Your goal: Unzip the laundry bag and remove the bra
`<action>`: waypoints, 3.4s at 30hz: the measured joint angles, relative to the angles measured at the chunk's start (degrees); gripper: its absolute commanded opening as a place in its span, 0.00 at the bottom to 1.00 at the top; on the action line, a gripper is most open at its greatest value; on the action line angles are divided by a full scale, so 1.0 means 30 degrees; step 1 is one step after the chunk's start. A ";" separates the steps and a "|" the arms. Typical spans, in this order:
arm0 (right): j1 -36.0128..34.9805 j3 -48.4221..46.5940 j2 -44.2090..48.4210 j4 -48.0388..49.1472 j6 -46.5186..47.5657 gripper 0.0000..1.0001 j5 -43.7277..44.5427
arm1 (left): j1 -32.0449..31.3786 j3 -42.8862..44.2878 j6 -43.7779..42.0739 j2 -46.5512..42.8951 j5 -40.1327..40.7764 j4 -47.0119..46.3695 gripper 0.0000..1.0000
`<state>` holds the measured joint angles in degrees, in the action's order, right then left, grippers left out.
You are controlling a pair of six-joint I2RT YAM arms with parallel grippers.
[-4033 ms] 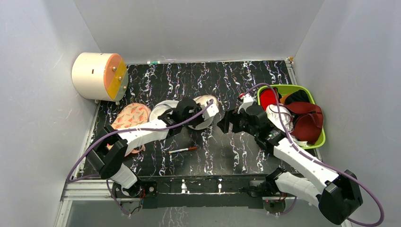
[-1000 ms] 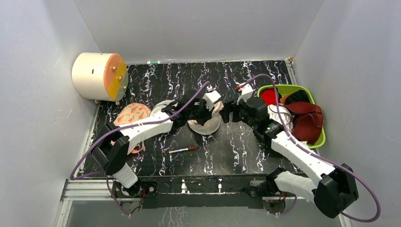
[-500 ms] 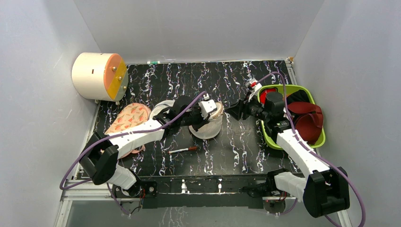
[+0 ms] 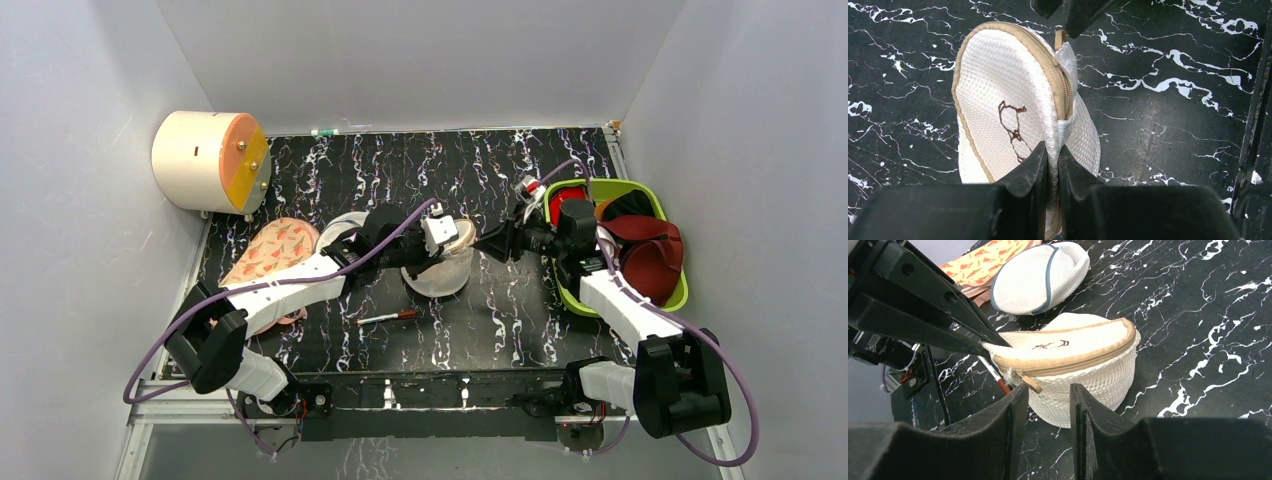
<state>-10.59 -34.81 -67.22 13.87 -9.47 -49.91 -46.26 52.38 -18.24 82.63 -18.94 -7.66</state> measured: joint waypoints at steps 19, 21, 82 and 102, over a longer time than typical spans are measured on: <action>0.0248 0.0568 -0.1217 0.2237 -0.1122 0.33 -0.2863 | 0.0000 0.0000 0.0095 0.0000 -0.0619 0.0007 0.00; 0.0248 0.0568 -0.1217 0.2419 -0.1246 0.31 -0.2951 | 0.0000 0.0000 0.0131 0.0000 -0.0780 0.0007 0.00; -0.4488 -0.0408 0.1792 -0.1807 -0.4612 0.00 0.6717 | -0.0423 0.1202 0.3177 -0.0466 0.0044 0.0619 0.62; -0.5690 -0.1260 0.1836 -0.2885 -0.4772 0.00 0.9347 | -0.0743 0.1698 0.2229 -0.1362 0.4495 0.2004 0.08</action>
<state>-27.66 -38.59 -61.71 5.21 -23.79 -21.87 -48.49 57.47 -11.55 78.54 -5.45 -1.65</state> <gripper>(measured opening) 0.032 0.138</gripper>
